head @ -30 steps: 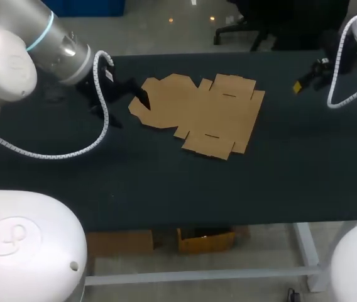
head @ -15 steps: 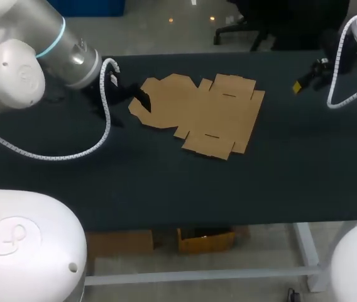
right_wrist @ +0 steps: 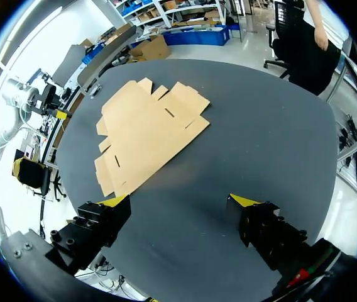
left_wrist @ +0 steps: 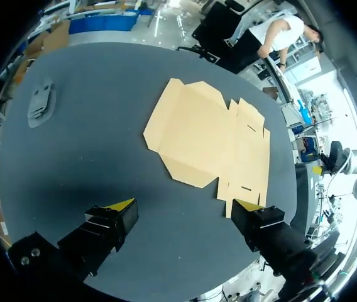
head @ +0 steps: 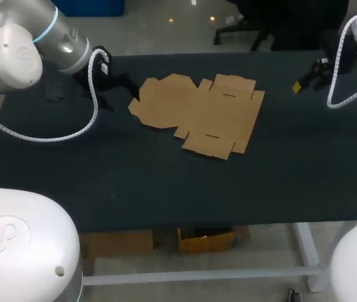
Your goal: Assemble the packaging by folding the flat box into shape, placing the metal phone stand inside, and closing the box properly
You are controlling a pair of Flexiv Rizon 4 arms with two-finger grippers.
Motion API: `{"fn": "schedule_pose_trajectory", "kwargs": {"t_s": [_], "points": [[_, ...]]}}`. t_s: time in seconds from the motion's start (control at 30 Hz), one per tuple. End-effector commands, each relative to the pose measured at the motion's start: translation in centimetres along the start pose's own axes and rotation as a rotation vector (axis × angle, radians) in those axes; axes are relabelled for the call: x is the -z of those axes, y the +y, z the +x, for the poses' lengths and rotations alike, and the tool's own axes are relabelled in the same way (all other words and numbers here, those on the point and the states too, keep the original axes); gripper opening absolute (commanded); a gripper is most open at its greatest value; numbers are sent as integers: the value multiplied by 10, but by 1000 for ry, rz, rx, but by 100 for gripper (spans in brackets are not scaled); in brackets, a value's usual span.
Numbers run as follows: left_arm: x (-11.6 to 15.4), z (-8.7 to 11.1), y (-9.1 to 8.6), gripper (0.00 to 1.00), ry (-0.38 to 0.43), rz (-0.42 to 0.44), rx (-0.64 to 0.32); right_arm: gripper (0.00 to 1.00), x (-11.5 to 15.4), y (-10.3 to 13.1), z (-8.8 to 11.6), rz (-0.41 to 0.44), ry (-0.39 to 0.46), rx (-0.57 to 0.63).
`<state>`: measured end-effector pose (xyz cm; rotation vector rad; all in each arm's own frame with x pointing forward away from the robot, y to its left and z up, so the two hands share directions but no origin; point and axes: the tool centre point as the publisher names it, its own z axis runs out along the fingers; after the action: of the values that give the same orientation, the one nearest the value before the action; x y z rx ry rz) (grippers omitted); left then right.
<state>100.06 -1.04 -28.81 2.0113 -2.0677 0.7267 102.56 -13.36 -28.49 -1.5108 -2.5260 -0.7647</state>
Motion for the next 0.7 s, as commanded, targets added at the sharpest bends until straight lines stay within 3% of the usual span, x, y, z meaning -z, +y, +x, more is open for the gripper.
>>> {"fn": "schedule_pose_trajectory", "kwargs": {"t_s": [0.03,0.37,0.7], "points": [[-12,-12,-19,100,58,-86,-18,100,1,1,-1,3,5,1],[-29,-31,-33,100,144,-137,15,100,1,1,-1,3,5,1],[-47,-28,-36,100,188,-165,-31,100,1,1,-1,3,5,1]]}}
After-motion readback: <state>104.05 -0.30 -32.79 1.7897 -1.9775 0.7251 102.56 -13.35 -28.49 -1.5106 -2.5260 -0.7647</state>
